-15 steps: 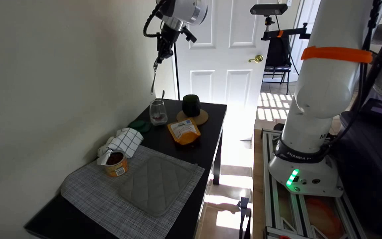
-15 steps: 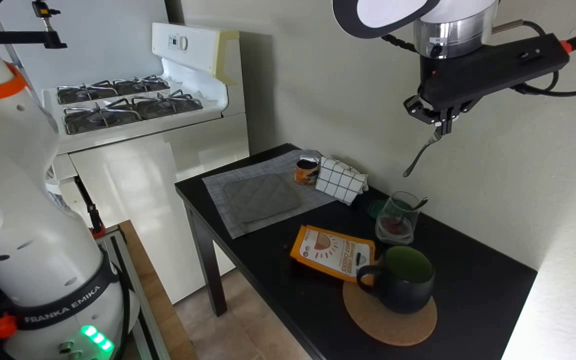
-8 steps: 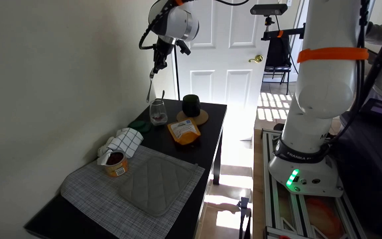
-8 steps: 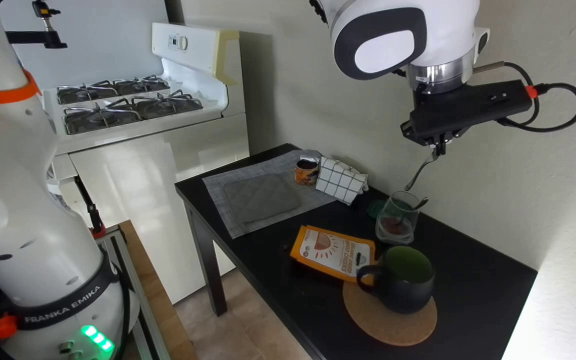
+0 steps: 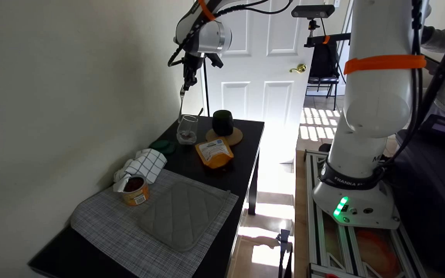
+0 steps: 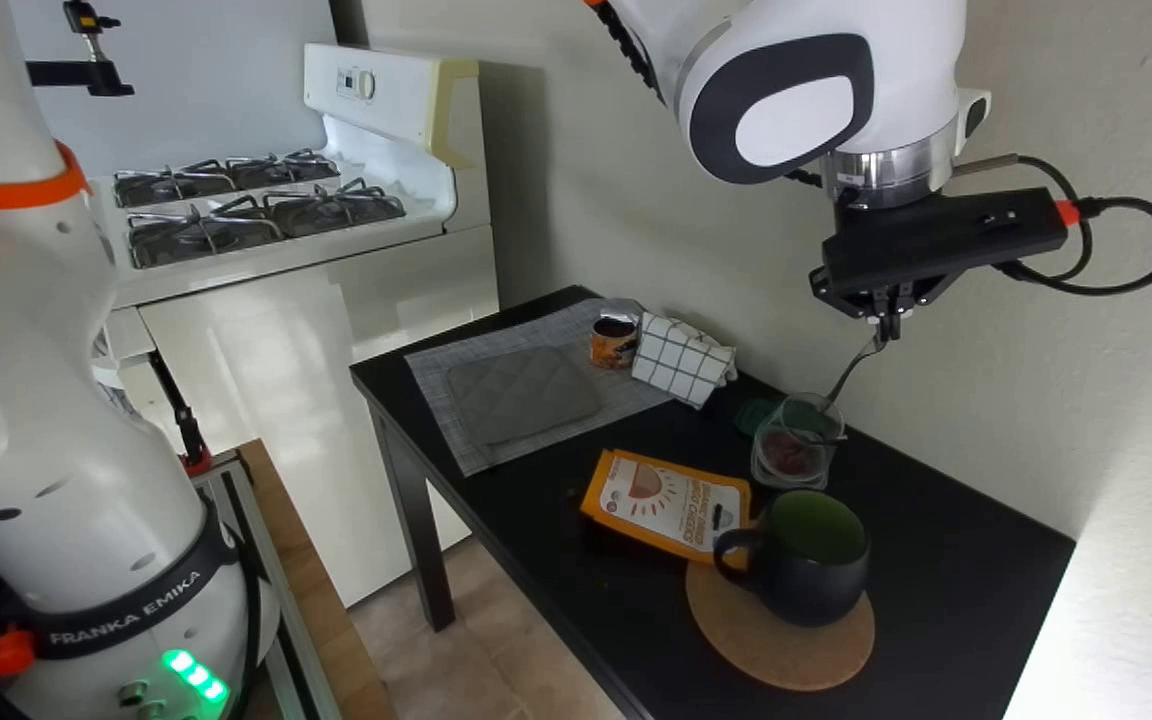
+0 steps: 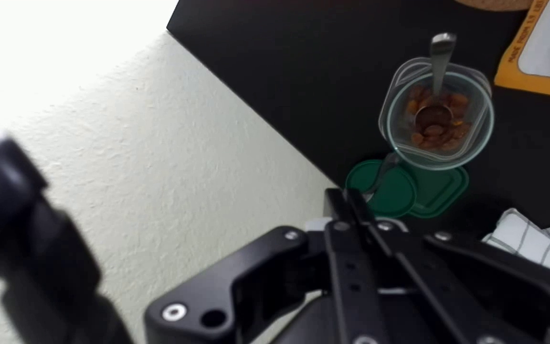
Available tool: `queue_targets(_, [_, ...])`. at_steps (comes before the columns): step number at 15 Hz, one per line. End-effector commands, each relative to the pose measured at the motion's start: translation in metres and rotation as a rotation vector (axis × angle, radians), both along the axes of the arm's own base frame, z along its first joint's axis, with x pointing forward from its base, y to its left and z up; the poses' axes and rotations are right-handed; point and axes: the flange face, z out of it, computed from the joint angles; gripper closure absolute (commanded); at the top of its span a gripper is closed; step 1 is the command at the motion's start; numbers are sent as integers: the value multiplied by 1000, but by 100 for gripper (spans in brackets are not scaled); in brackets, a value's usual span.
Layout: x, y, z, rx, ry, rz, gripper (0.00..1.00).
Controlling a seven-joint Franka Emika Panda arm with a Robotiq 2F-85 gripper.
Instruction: Remove the silver fork from the black mug and put it in the glass cup.
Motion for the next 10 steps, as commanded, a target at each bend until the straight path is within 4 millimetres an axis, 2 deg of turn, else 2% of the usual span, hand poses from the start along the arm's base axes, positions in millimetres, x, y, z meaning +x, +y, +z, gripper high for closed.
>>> queue_targets(1, [5,5,5,12,-32,-7,99])
queue_targets(5, [5,14,19,18,-88,-6,99])
queue_targets(10, [-16,14,46,12,-145,-1,99])
